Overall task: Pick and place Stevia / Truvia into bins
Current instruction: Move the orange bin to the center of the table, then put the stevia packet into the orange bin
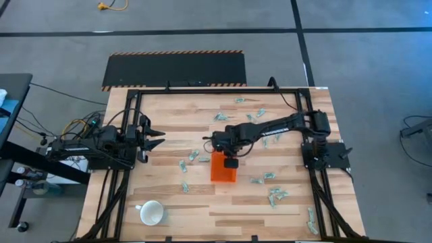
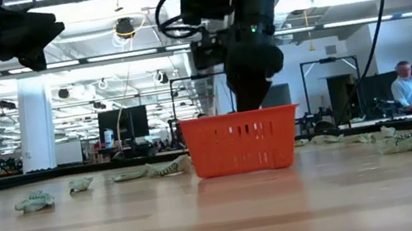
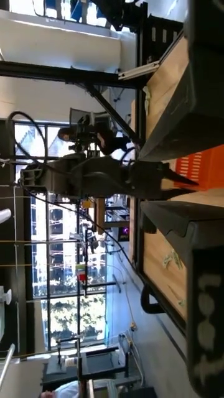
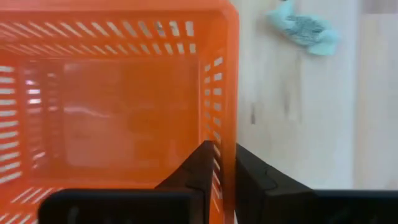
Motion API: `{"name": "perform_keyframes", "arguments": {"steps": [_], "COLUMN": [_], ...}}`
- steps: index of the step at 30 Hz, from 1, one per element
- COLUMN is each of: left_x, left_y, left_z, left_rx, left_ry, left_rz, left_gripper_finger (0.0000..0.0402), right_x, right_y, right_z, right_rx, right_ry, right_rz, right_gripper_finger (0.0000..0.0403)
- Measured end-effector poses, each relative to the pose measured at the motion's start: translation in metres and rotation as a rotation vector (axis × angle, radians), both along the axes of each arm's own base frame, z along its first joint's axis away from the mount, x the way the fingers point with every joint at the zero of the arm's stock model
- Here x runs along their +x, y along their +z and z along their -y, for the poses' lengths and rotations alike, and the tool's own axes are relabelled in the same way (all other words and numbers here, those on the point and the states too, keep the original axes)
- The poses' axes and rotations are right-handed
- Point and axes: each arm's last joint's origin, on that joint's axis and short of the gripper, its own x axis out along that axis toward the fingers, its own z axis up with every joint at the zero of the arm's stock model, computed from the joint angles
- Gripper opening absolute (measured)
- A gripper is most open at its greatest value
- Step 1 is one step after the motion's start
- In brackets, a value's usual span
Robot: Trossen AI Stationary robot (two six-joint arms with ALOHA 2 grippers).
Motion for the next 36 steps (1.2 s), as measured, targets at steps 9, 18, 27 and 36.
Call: {"name": "perform_keyframes", "arguments": {"steps": [9, 18, 27, 36], "left_x": [0.000, -0.001, 0.000, 0.000], "left_y": [0.001, 0.004, 0.000, 0.001], "left_z": [-0.002, -0.002, 0.001, 0.002], "left_rx": [0.014, 0.035, -0.086, 0.025], "left_ry": [0.081, 0.085, -0.060, -0.056], "left_rz": [0.006, 0.040, 0.006, 0.006], "left_gripper_finger": [0.0105, 0.0105, 0.0105, 0.0105], "right_x": [-0.018, -0.055, -0.090, -0.113], "right_y": [0.043, 0.074, 0.070, 0.033], "right_z": [0.005, 0.061, 0.143, 0.152], "right_rx": [-0.004, -0.075, 0.109, 0.168], "right_ry": [-0.052, -0.516, -0.740, -0.760], "right_rz": [0.068, 0.025, -0.057, -0.169], "right_gripper_finger": [0.0103, 0.0123, 0.0123, 0.0123]}}
